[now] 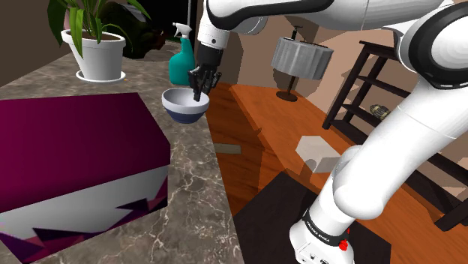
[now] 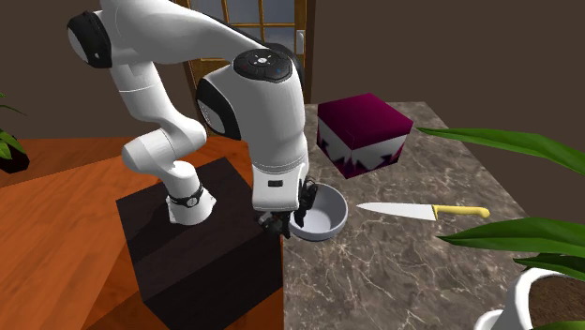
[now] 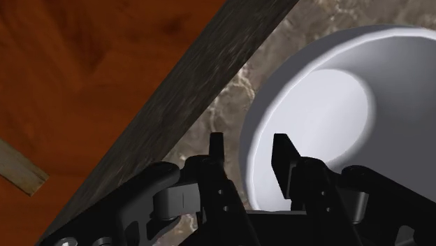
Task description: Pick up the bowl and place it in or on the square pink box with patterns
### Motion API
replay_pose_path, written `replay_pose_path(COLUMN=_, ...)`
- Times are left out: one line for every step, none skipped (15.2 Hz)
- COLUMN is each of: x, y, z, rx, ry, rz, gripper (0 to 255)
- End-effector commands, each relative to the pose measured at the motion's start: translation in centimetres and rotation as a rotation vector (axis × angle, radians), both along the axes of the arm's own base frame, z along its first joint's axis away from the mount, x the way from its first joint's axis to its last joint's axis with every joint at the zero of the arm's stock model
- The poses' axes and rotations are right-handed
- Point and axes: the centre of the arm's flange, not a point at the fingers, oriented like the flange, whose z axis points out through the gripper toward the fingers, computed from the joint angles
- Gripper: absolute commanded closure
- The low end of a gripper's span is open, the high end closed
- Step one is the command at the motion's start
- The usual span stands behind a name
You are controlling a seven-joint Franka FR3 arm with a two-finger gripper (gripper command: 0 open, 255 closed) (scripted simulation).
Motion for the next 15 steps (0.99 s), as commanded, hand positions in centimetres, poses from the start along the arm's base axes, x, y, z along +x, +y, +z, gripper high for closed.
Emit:
replay_pose_path(x=0.0, y=0.0, z=0.0, rx=0.0, ry=0.0, rz=0.0, gripper=255)
replay_pose_path(x=0.0, y=0.0, z=0.0, rx=0.0, ry=0.0, rz=0.0, gripper=255)
replay_pose_path(x=0.0, y=0.0, z=0.0, rx=0.0, ry=0.0, rz=0.0, gripper=255)
replay_pose_path(x=0.0, y=0.0, z=0.0, rx=0.0, ry=0.0, rz=0.0, gripper=255)
replay_pose_path(x=0.0, y=0.0, z=0.0, rx=0.0, ry=0.0, rz=0.0, gripper=255)
replay_pose_path(x=0.0, y=0.0, z=0.0, rx=0.0, ry=0.0, rz=0.0, gripper=255)
replay_pose_path(x=0.0, y=0.0, z=0.0, rx=0.0, ry=0.0, rz=0.0, gripper=255)
replay_pose_path(x=0.0, y=0.0, z=0.0, rx=0.0, ry=0.0, rz=0.0, gripper=255)
replay_pose_path(x=0.0, y=0.0, z=0.5, rx=0.0, ry=0.0, rz=0.0, gripper=255)
replay_pose_path(x=0.0, y=0.0, z=1.1, rx=0.0, ry=0.0, rz=0.0, gripper=255)
replay_pose_path(x=0.0, y=0.0, z=1.6, rx=0.0, ry=0.0, rz=0.0, gripper=255)
replay_pose_path(x=0.0, y=0.0, z=2.1, rx=0.0, ry=0.0, rz=0.0, gripper=255)
replay_pose_path(x=0.0, y=0.0, z=2.6, rx=0.0, ry=0.0, rz=0.0, gripper=255)
replay_pose_path(x=0.0, y=0.0, z=3.2, rx=0.0, ry=0.0, rz=0.0, gripper=255)
replay_pose_path(x=0.0, y=0.0, z=3.7, rx=0.0, ry=0.0, rz=0.0, gripper=255)
